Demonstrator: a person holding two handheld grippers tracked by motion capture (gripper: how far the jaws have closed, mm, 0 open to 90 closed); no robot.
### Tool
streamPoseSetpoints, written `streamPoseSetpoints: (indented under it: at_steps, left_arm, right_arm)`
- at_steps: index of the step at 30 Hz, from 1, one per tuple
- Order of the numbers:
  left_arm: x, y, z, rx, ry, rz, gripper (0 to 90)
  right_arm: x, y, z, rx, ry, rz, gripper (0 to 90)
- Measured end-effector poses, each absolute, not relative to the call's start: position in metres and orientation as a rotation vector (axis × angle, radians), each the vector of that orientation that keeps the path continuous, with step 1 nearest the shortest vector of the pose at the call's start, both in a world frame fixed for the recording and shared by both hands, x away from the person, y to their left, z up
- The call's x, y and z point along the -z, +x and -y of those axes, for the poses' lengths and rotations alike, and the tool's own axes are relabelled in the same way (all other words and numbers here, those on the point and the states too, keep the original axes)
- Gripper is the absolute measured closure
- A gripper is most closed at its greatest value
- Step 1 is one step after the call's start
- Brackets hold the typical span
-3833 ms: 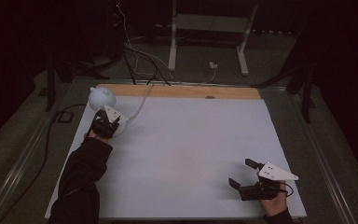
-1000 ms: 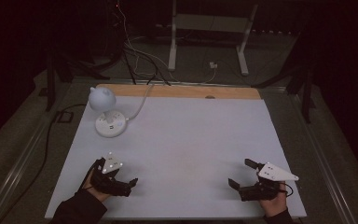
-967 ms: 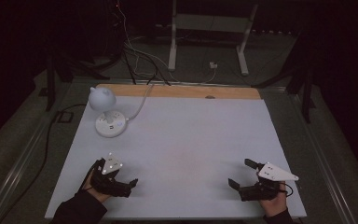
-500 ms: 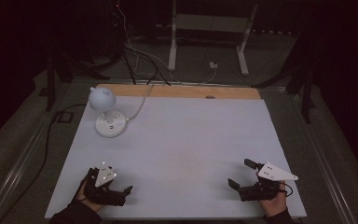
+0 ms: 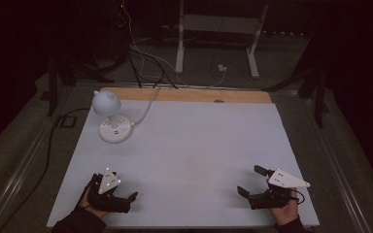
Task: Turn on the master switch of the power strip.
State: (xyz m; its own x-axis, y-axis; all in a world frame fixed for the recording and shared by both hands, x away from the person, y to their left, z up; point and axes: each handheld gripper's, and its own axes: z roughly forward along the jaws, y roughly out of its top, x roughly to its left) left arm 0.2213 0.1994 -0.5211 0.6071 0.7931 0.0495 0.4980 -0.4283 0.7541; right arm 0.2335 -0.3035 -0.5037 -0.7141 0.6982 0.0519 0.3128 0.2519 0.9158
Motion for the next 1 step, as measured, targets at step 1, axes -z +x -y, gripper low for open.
streamPoseSetpoints:
  at_steps: [1]
  left_arm:
    - [0.5208, 0.2213, -0.1999, -0.526, 2.110, -1.012, 0.3]
  right_arm:
    - [0.5037, 0.2334, 0.3034, -1.452, 0.924, -2.164, 0.0]
